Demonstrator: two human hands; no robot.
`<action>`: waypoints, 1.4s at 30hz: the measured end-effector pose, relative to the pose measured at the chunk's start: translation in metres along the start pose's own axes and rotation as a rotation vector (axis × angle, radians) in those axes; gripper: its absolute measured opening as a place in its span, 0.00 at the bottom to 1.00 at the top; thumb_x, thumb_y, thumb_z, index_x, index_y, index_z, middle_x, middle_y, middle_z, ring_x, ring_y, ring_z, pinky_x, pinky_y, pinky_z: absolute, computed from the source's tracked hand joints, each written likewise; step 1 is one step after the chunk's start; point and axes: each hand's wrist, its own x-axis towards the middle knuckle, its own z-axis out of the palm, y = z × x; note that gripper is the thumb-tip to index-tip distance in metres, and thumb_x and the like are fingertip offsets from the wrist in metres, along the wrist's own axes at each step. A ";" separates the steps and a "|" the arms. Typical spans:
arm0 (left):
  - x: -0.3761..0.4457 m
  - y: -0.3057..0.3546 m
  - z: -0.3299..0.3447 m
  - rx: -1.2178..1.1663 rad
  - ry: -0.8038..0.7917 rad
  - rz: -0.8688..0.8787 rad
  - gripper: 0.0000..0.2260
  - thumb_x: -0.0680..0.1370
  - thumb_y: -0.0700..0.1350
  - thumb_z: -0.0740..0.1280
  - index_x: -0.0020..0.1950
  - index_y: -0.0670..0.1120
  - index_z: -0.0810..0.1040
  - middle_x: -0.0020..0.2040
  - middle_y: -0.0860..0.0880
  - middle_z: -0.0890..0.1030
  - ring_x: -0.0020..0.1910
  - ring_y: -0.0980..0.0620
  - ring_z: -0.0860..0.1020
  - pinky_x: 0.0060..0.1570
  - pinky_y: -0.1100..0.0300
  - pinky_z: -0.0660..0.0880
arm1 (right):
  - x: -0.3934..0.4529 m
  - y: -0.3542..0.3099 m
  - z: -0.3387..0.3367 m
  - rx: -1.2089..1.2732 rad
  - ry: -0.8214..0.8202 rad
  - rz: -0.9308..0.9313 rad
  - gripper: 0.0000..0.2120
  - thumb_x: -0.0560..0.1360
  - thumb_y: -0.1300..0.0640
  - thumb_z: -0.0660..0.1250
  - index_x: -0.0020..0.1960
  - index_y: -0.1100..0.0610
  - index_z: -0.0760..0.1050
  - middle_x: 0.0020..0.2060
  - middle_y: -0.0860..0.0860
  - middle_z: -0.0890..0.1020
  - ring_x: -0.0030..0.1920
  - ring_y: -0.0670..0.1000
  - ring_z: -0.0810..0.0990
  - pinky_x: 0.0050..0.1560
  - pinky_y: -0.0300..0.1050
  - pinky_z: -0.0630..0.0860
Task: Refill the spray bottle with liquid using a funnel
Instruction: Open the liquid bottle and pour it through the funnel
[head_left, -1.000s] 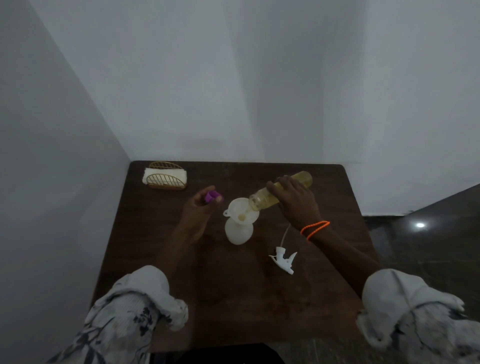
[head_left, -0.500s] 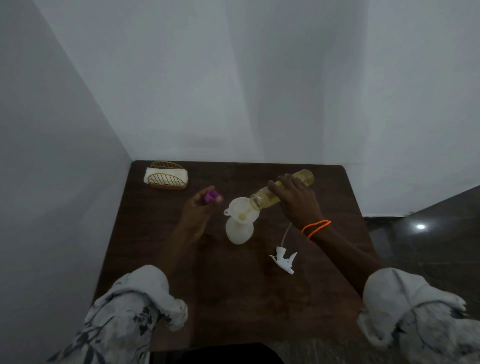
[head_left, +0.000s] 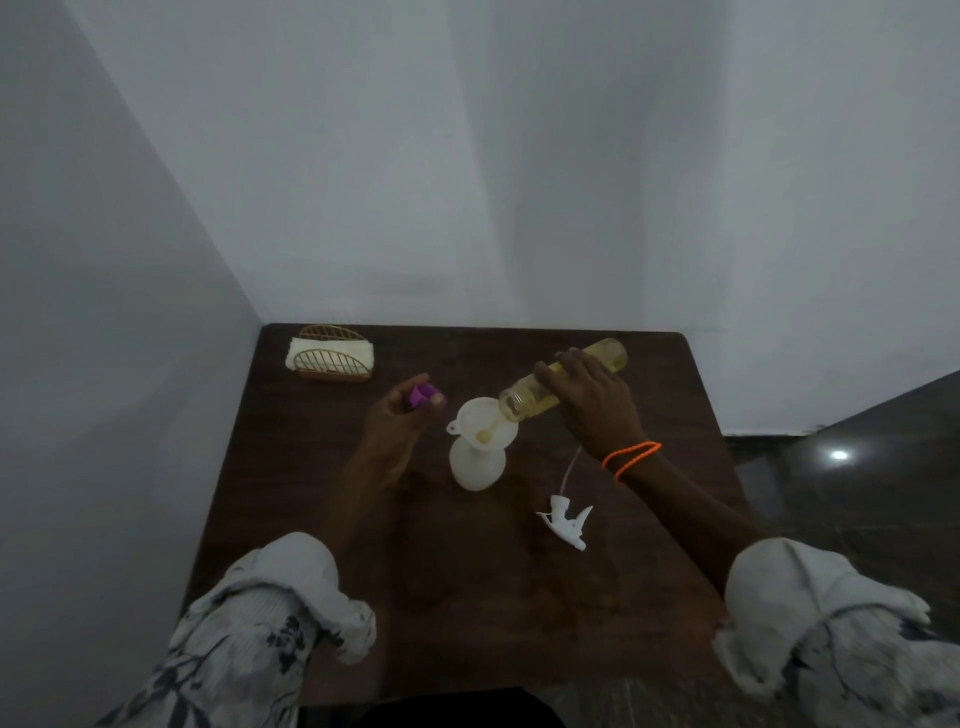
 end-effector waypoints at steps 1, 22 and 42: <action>0.000 0.000 0.000 0.001 -0.004 0.000 0.19 0.76 0.37 0.73 0.63 0.54 0.79 0.61 0.50 0.80 0.62 0.51 0.79 0.65 0.49 0.77 | 0.000 0.000 0.000 0.000 -0.001 0.001 0.25 0.72 0.63 0.72 0.68 0.53 0.74 0.63 0.61 0.78 0.66 0.63 0.76 0.53 0.58 0.80; -0.006 0.002 0.002 -0.005 0.000 0.008 0.19 0.76 0.36 0.72 0.63 0.53 0.78 0.61 0.50 0.79 0.61 0.52 0.79 0.67 0.47 0.75 | -0.001 0.000 -0.006 -0.001 -0.003 0.006 0.26 0.72 0.62 0.73 0.69 0.53 0.73 0.64 0.61 0.77 0.67 0.63 0.75 0.53 0.59 0.80; -0.002 0.003 0.001 -0.028 -0.005 0.011 0.19 0.75 0.37 0.73 0.63 0.53 0.79 0.61 0.50 0.79 0.62 0.51 0.78 0.68 0.47 0.74 | 0.002 0.002 -0.011 0.017 0.020 0.016 0.25 0.74 0.61 0.72 0.69 0.52 0.72 0.65 0.61 0.77 0.68 0.63 0.74 0.53 0.60 0.80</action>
